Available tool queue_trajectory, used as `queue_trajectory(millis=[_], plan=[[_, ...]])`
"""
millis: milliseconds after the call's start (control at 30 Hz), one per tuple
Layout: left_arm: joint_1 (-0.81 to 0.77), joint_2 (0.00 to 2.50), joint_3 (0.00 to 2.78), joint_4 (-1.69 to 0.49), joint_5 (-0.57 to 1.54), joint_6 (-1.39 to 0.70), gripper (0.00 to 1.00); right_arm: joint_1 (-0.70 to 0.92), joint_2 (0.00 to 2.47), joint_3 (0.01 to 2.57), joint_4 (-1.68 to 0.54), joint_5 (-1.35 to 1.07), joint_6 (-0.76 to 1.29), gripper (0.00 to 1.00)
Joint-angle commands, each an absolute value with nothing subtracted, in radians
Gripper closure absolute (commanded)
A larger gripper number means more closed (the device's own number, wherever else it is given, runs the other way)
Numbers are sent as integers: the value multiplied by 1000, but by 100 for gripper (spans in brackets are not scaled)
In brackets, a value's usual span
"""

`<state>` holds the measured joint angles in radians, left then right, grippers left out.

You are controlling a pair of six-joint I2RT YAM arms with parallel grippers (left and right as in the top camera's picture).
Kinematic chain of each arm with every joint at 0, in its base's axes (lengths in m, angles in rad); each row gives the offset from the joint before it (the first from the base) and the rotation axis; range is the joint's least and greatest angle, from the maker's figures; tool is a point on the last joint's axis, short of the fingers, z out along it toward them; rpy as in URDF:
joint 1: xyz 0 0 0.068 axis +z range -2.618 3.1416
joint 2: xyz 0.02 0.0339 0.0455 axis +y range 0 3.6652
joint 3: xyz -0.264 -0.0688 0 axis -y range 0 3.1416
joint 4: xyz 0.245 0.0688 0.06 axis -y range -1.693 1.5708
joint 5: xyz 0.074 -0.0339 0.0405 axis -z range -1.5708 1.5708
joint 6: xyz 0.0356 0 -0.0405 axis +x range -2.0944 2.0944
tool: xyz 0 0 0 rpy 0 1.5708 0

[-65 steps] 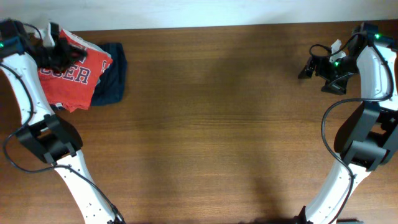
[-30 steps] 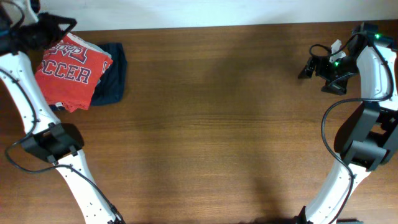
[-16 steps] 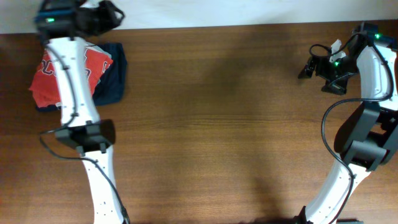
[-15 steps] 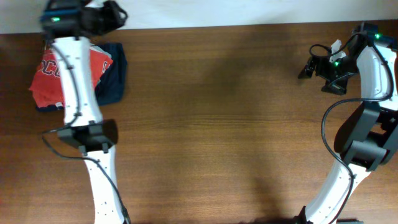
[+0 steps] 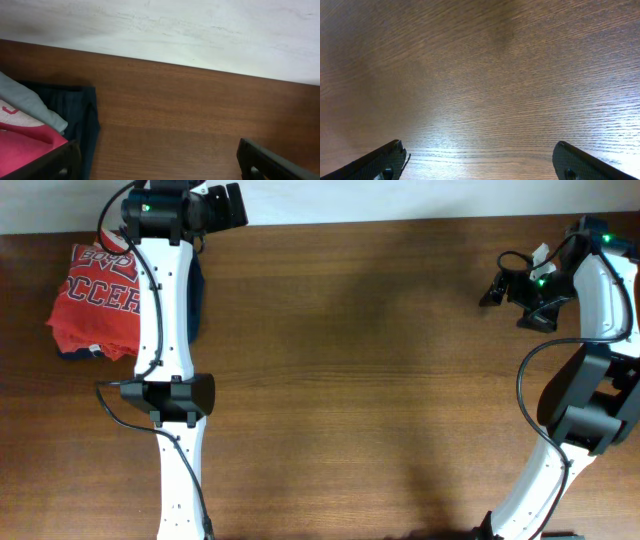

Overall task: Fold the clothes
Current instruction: 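Raise the left gripper off the pile and hold above it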

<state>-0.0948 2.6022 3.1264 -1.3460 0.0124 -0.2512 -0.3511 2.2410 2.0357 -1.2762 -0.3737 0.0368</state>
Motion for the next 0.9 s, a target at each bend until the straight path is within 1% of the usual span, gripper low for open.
queue_trajectory(millis=[0, 633, 867], plan=[[-96, 2585, 3128, -1348, -12, -246, 1, -354, 2214, 2049, -1279, -361, 31, 1], [-96, 2585, 3128, -1348, -12, -246, 1, -353, 2214, 2049, -1279, -361, 31, 1], [-96, 2585, 3128, -1348, -12, -246, 1, -338, 2119, 2049, -1279, -361, 31, 2]])
